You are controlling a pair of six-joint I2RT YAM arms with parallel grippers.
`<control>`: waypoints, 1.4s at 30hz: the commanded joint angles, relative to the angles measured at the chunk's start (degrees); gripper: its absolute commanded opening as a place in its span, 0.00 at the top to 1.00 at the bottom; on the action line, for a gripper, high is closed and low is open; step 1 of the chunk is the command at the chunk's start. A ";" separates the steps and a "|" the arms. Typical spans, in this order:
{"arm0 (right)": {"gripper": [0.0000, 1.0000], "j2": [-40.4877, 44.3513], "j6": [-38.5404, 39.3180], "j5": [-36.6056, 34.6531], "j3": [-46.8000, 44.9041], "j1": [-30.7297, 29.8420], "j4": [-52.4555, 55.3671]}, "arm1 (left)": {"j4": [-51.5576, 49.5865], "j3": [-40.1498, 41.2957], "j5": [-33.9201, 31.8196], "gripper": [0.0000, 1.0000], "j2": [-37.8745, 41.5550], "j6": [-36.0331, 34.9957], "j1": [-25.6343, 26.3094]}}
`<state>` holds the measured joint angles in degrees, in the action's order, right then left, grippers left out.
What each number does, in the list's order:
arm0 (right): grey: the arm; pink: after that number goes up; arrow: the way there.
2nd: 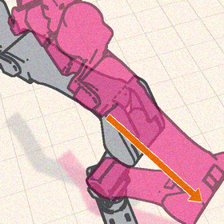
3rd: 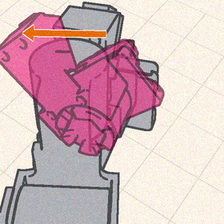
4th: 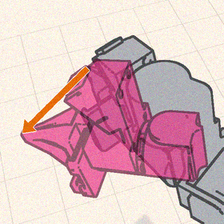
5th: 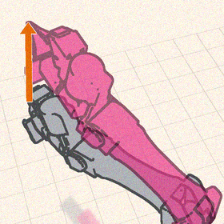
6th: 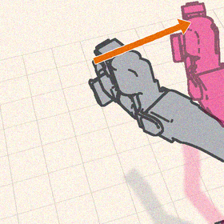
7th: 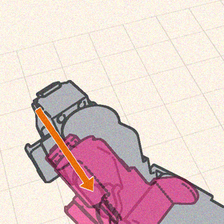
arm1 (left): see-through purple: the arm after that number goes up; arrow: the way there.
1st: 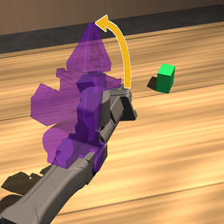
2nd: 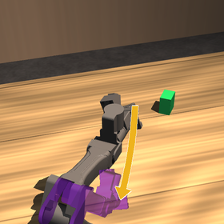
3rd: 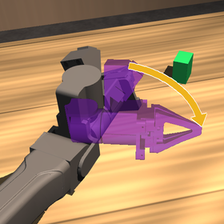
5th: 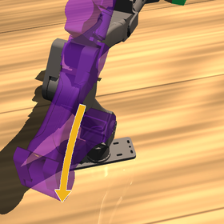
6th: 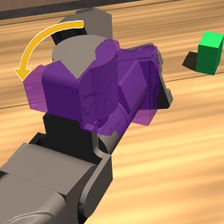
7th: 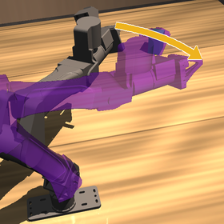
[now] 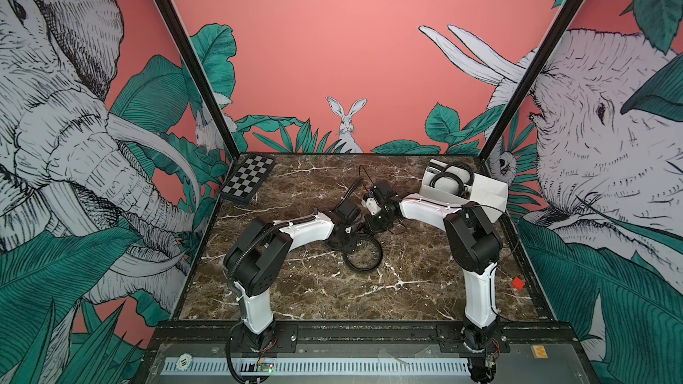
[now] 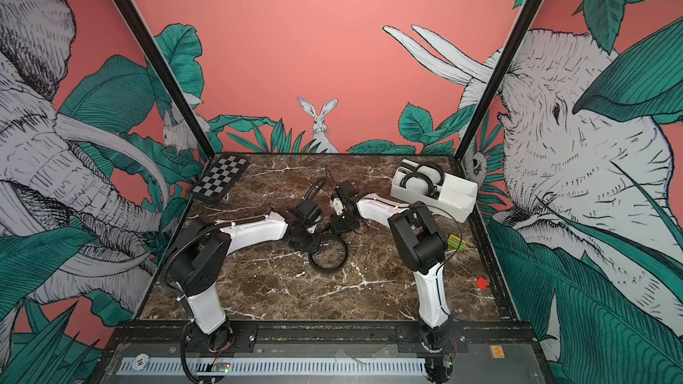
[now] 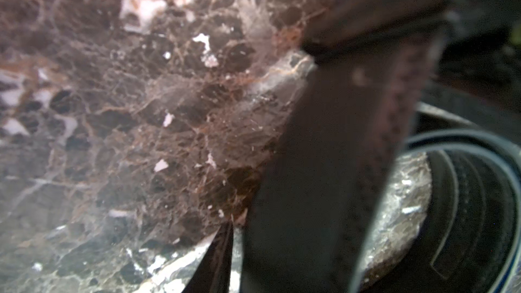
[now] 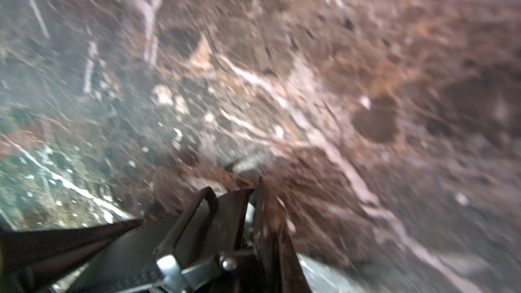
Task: Place the belts into the storage roll
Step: Roll the belt at the center of the board.
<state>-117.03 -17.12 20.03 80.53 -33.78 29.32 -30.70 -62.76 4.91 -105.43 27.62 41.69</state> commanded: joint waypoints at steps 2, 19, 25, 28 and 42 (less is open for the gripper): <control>1.00 1.20 2.42 -5.00 -2.72 1.40 7.28 | -5.56 7.14 -4.69 0.66 -10.73 1.39 -3.12; 1.00 4.11 3.11 -6.39 -11.04 4.62 10.56 | 1.07 12.64 -5.29 0.68 -16.38 2.16 -3.46; 1.00 6.52 2.25 -6.49 -14.26 5.61 10.58 | 3.22 14.03 -4.00 0.68 -18.75 2.29 -4.36; 1.00 7.66 2.14 -5.78 -14.62 5.78 10.54 | 7.74 15.85 -0.72 0.59 -19.21 1.04 -4.34; 1.00 5.85 3.90 -6.24 -8.84 5.54 14.44 | -3.21 12.91 2.41 0.42 -15.96 -1.78 -3.85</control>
<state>-109.25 -14.20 16.88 71.44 -28.34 38.52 2.15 -57.91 9.93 -109.95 24.23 37.82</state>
